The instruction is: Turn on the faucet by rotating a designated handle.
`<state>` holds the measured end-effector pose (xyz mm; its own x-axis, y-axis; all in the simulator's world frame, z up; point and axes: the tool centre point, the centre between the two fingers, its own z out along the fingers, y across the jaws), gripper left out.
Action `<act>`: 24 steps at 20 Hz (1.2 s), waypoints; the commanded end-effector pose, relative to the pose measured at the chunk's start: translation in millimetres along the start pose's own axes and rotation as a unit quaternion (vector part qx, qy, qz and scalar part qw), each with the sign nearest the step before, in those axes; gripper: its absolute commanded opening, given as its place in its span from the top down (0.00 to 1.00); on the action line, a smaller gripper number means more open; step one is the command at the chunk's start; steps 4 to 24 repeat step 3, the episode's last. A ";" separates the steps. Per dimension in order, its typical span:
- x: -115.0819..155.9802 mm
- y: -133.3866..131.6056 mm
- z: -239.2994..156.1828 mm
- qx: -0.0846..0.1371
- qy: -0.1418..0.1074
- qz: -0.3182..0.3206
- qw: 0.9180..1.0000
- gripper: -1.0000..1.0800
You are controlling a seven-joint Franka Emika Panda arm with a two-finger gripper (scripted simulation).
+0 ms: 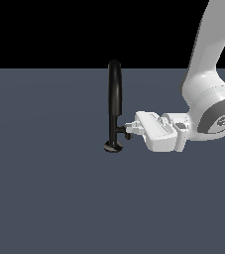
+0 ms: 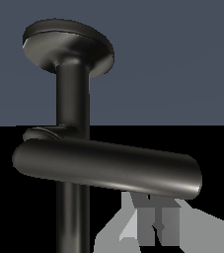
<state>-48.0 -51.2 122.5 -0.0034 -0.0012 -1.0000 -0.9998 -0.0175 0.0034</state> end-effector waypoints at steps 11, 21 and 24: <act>36.2 18.1 -0.1 0.002 -0.001 0.018 1.000 1.00; 36.2 18.1 -0.1 0.002 -0.001 0.018 1.000 1.00; 36.2 18.1 -0.1 0.002 -0.001 0.018 1.000 1.00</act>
